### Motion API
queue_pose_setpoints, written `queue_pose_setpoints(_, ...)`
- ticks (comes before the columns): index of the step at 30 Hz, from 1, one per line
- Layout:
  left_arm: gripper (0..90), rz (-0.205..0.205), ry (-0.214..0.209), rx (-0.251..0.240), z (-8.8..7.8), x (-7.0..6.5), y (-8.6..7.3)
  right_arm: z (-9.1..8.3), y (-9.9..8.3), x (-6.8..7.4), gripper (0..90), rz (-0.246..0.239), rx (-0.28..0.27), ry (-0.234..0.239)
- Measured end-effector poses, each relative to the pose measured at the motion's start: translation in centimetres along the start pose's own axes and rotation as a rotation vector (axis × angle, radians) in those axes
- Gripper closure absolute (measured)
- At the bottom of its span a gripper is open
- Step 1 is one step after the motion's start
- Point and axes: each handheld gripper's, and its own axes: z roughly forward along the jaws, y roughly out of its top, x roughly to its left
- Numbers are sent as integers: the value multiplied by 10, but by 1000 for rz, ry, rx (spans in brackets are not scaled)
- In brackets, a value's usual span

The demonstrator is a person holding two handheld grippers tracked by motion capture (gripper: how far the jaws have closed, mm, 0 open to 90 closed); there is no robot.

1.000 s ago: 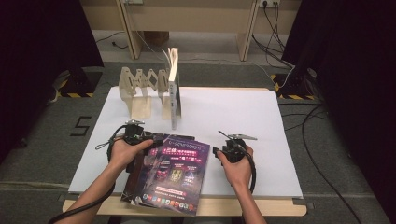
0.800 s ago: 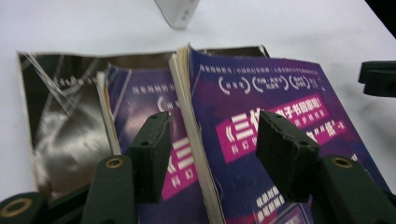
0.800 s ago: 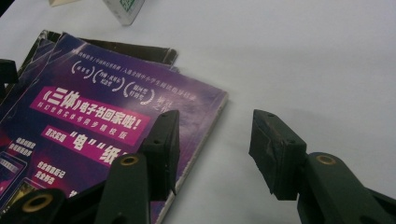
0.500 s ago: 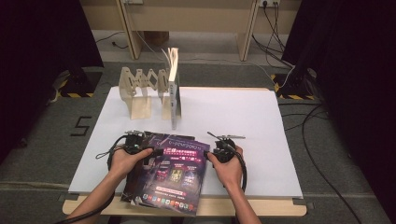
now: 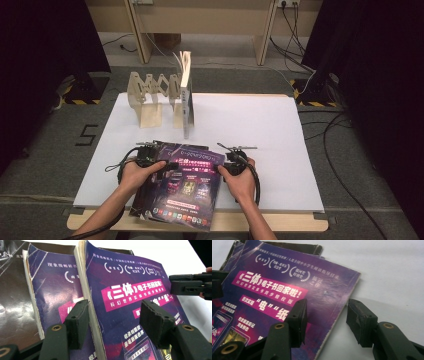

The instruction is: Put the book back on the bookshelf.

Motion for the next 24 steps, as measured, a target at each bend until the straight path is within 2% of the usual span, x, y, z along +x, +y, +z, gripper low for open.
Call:
queue_pose_setpoints(5, 441, -60, -9, -25, -2, 2, -1, 1, -1, 3, 502, 0, -4, -10)
queue_pose_setpoints(9, 484, -108, -39, -61, -8, 3, -1, 1, -2, 4, 503, -13, -7, -21)
queue_pose_setpoints(11, 511, -148, -79, -88, -11, 3, -2, 1, -2, 4, 503, -8, -5, -18)
queue_pose_setpoints(12, 523, -183, -127, -98, -13, 3, -2, 1, -2, 4, 503, -8, -4, -20)
queue_pose_setpoints(13, 540, -200, -157, -97, -13, 2, -3, 1, -2, 4, 503, -10, -7, -22)
queue_pose_setpoints(14, 541, -192, -159, -92, -12, 0, -4, 1, -2, 4, 503, -11, -7, -23)
queue_pose_setpoints(17, 557, -164, -119, -72, -8, -1, -8, 1, -2, 4, 502, -8, -9, -20)
queue_pose_setpoints(19, 605, -160, -106, -57, -7, -1, -12, 1, -3, 4, 502, -8, -15, -21)
queue_pose_setpoints(21, 706, -131, -79, -51, -8, -1, -15, 1, -3, 5, 500, -9, -11, -26)
queue_pose_setpoints(24, 776, -140, -102, -46, -9, 2, -16, 2, -3, 6, 499, -10, -13, -28)
